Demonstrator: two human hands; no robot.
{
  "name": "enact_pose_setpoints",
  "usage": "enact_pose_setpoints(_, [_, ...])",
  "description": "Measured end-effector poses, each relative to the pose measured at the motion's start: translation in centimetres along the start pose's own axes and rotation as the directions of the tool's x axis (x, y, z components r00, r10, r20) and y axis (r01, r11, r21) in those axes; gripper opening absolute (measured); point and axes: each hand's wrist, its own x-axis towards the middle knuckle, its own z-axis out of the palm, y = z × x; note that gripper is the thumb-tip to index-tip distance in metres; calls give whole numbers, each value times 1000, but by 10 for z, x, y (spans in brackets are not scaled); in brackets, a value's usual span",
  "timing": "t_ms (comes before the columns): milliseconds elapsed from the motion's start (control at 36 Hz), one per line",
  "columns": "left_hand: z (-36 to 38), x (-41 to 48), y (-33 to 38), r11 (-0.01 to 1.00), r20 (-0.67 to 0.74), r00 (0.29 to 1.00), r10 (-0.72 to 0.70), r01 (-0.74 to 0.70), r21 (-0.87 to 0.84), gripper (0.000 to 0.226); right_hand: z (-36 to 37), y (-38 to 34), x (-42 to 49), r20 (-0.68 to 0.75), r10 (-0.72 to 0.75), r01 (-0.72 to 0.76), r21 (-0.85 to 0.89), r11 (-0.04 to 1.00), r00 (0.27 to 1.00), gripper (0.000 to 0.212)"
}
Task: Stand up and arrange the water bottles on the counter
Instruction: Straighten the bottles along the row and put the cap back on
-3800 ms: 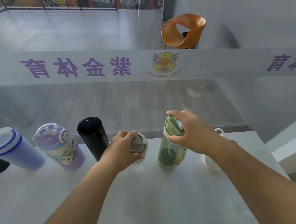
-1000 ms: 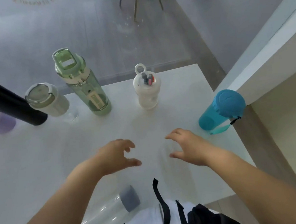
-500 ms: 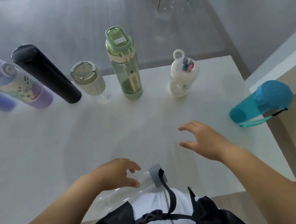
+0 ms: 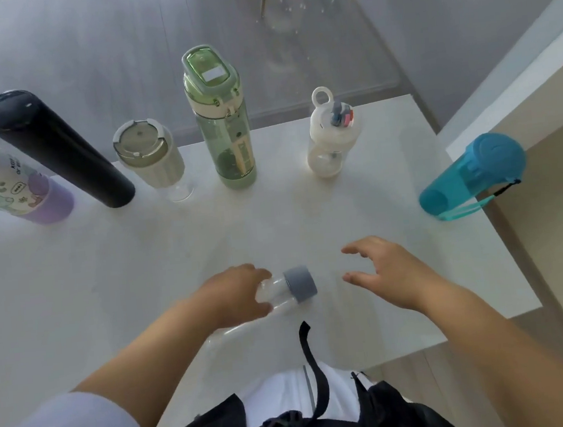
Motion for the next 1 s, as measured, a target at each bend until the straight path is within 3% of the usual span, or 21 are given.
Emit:
enact_pose_setpoints(83, [-8,9,2,997,-81,997,8,-2,82,63,-2,1,-1,1,9,-9,-4,1000,1000,49])
enact_pose_setpoints(194, [-14,17,9,996,-80,997,8,-1,93,62,-5,1,-1,1,20,-20,-9,1000,1000,49])
enact_pose_setpoints(444, [-28,20,31,991,-261,957,124,-134,-19,61,-21,2,3,-2,-11,10,-22,1000,1000,61])
enact_pose_setpoints(667, [-48,31,56,952,-384,898,216,-281,-123,65,-53,-1,9,-86,-101,109,89,990,991,78])
enact_pose_setpoints(1000, [-82,62,83,944,-419,873,251,-317,-94,66,-109,7,21,-212,-206,220,44,975,955,52])
